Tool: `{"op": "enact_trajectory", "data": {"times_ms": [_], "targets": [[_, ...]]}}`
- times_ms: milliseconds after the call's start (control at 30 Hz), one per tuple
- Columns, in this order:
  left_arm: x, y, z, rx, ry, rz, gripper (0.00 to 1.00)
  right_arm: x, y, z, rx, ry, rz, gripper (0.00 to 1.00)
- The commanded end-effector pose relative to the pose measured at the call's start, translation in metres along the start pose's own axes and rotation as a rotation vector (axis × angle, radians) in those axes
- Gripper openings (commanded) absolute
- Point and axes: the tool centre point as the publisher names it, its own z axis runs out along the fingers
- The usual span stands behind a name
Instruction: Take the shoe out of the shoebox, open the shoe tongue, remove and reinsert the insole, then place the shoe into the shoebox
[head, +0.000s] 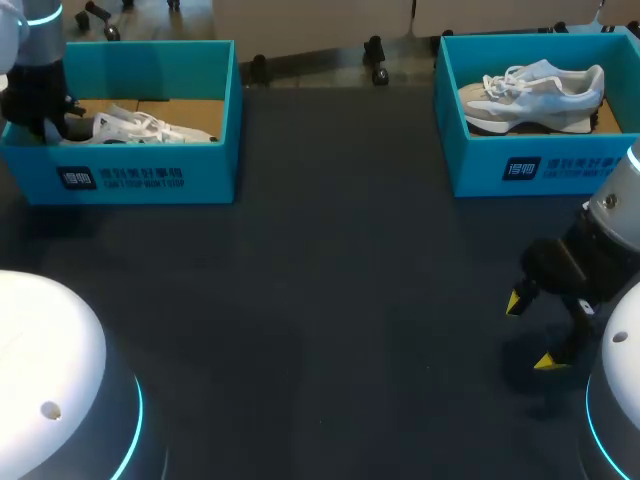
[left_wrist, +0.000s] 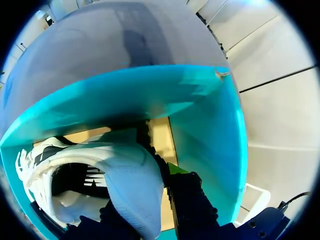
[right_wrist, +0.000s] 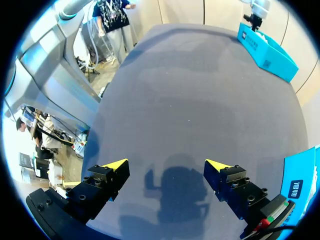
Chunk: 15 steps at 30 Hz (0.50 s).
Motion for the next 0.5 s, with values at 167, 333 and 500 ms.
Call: {"op": "enact_trajectory", "data": {"times_ms": [167, 333, 500], "targets": [[0.001, 0.001, 0.010, -0.004, -0.021, 0.012, 0.00, 0.001, 0.000, 0.001, 0.002, -0.002, -0.001, 1.00], [-0.002, 0.002, 0.016, -0.002, -0.040, 0.025, 0.00, 0.001, 0.000, 0.001, 0.002, -0.002, -0.001, 1.00], [-0.004, 0.002, 0.020, 0.003, -0.040, 0.031, 0.00, 0.001, 0.000, 0.001, 0.002, -0.002, -0.001, 1.00]]}}
